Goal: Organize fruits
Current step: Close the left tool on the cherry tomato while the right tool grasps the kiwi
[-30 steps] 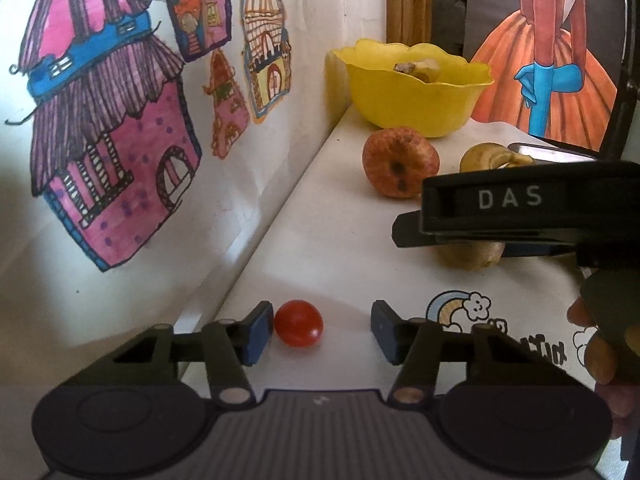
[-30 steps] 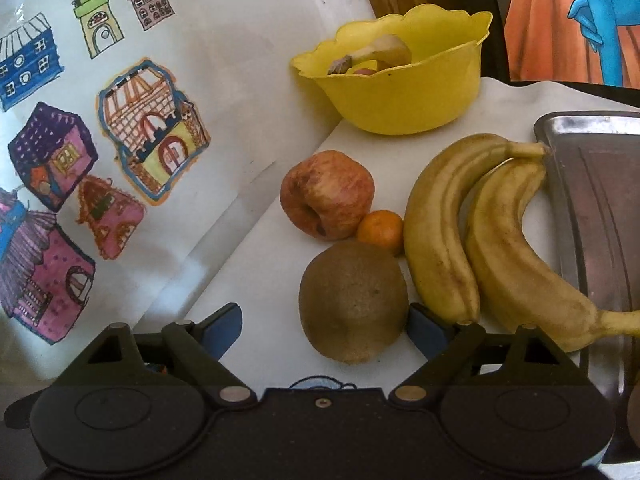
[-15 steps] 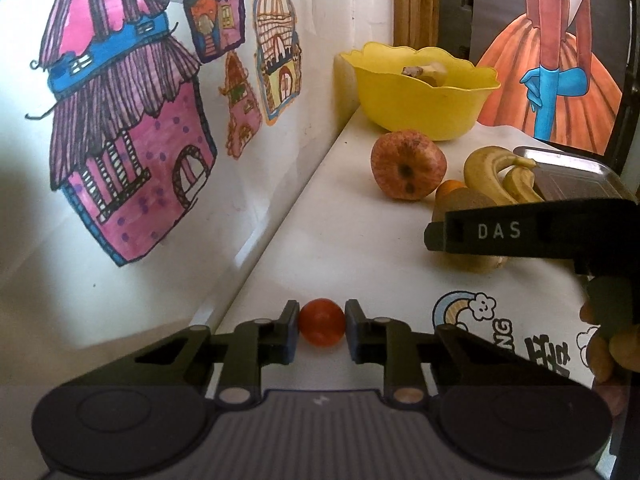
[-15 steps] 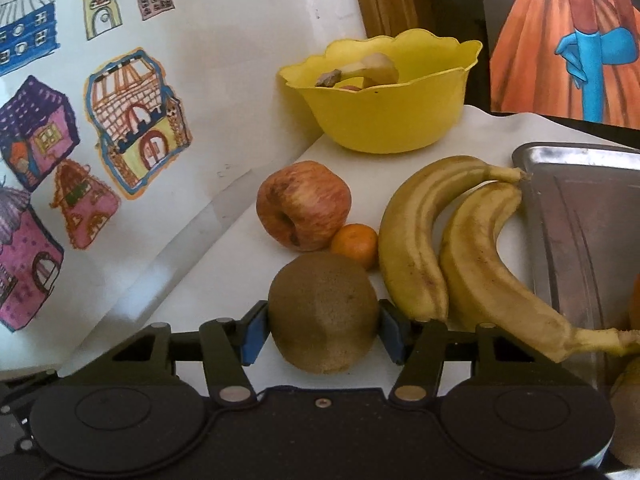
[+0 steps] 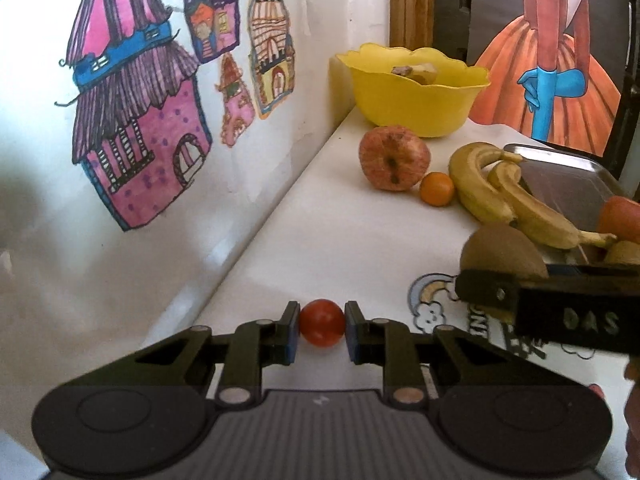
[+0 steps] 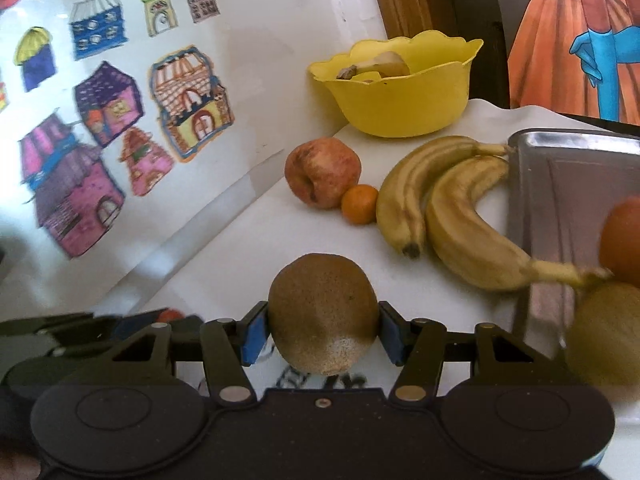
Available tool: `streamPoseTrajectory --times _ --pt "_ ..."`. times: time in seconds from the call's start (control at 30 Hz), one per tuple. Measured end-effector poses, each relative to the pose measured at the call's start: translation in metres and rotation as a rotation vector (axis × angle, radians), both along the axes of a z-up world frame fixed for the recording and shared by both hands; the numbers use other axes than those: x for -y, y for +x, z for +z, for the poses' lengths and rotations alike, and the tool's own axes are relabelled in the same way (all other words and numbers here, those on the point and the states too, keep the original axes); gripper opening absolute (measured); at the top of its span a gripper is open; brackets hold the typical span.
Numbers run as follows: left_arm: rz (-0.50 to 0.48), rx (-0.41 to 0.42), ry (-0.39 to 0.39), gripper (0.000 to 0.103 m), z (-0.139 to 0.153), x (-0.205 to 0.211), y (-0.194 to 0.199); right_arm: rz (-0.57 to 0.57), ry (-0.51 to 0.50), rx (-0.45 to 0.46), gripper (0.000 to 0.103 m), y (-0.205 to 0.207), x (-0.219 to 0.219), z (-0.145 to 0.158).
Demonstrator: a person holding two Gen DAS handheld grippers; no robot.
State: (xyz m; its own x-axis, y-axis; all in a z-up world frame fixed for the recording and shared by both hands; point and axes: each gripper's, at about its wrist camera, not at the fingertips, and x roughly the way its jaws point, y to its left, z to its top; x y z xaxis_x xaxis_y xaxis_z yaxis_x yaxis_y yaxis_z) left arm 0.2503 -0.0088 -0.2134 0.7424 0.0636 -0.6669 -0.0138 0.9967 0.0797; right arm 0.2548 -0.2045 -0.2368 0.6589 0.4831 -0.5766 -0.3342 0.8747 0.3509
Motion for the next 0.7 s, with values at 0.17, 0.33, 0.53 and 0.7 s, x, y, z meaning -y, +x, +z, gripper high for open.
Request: streamPoseTrajectory --times 0.17,0.33,0.53,0.7 --pt "-0.002 0.004 -0.014 0.025 0.003 0.016 -0.010 0.023 -0.004 0.022 0.059 -0.023 0.018 0.006" --pt "-0.014 0.015 -0.031 0.025 0.009 0.038 -0.016 0.029 -0.010 0.053 0.059 -0.040 0.043 0.017" --pt "-0.041 0.021 -0.057 0.025 0.018 0.070 -0.015 -0.012 0.006 0.072 0.059 -0.066 0.080 0.030" --pt "-0.076 0.032 -0.076 0.025 0.026 0.104 -0.011 -0.063 0.009 0.064 0.059 -0.084 0.118 0.035"
